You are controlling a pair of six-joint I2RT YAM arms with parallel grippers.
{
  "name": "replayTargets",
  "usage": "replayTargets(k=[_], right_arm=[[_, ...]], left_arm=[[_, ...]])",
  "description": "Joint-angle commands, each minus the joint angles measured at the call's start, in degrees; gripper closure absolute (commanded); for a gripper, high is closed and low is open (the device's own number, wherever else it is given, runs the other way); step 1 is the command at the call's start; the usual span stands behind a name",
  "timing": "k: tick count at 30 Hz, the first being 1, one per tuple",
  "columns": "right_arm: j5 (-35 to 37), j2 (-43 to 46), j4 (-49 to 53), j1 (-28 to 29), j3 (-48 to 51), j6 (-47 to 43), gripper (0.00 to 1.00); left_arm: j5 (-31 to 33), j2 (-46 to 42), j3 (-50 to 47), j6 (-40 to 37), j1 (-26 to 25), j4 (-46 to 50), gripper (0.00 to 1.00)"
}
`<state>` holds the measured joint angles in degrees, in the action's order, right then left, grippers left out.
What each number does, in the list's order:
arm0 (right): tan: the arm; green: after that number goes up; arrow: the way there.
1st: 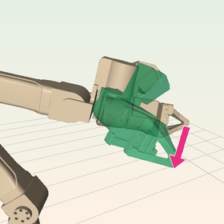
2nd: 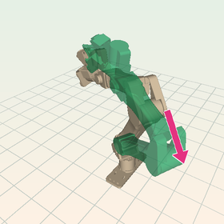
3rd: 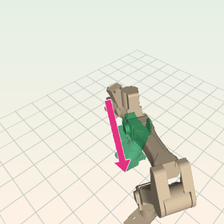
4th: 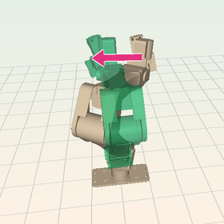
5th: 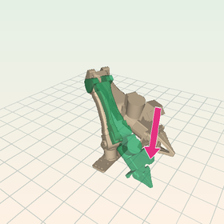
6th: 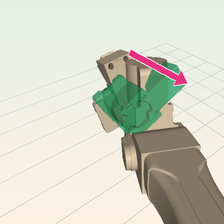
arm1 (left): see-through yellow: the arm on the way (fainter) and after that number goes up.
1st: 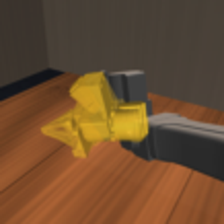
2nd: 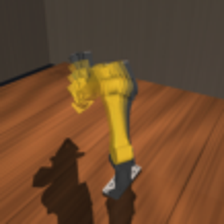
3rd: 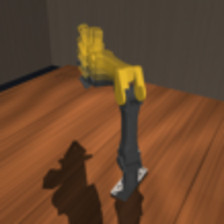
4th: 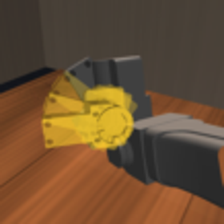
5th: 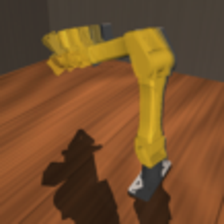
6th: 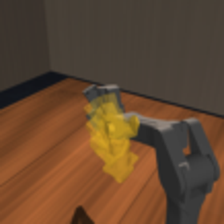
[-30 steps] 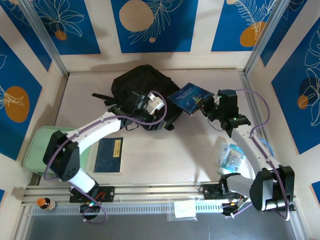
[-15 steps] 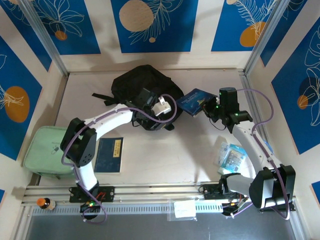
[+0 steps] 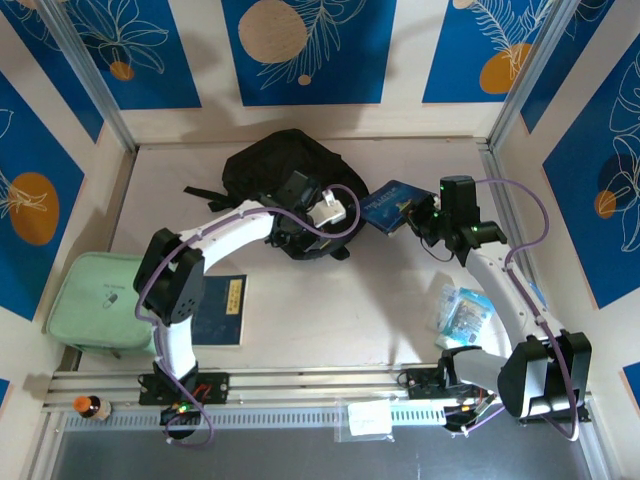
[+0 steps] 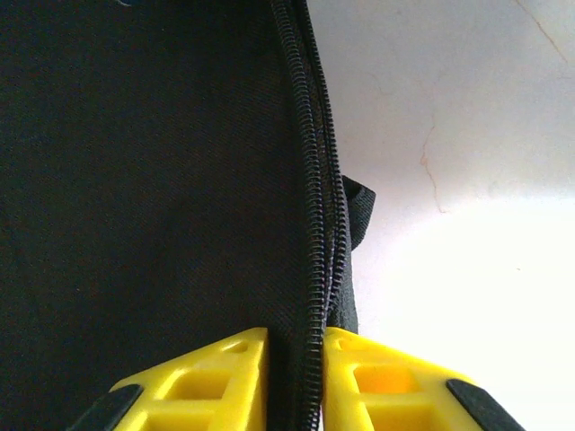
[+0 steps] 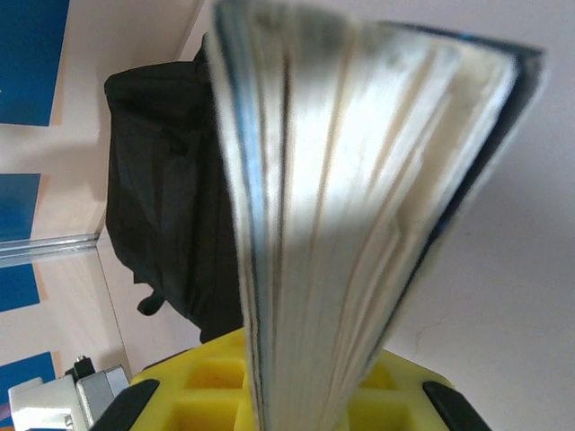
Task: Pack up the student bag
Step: Open the student bag at the top-center of the table.
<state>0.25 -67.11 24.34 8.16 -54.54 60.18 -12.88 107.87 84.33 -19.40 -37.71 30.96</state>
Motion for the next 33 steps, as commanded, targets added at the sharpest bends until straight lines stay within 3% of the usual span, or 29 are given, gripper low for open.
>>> replayTargets(k=[1,8,12,17,24,33], right_arm=[[-2.36,2.85,-3.4,-0.31,1.33,-0.75,1.0],[-4.15,2.21,-5.03,-0.47,1.88,-1.15,1.0],[-4.11,1.85,-5.44,-0.59,1.72,-1.36,1.0],[-4.56,1.91,-4.96,-0.7,1.46,-1.34,1.0],[-5.27,1.81,-5.26,-1.17,1.5,-0.49,1.0],[-6.82,3.56,-5.79,-2.23,2.07,-0.79,1.0]], left_arm=[[-5.18,0.89,2.35,1.13,1.38,3.47,0.82],[-13.39,2.93,5.74,3.38,4.79,7.8,0.84],[-11.96,3.74,6.02,4.39,4.91,6.98,0.88],[-10.92,2.32,3.86,2.96,4.81,3.58,0.76],[-3.89,1.23,1.54,-1.64,2.97,2.62,0.71],[7.61,3.91,5.41,-5.39,1.77,4.93,0.7]])
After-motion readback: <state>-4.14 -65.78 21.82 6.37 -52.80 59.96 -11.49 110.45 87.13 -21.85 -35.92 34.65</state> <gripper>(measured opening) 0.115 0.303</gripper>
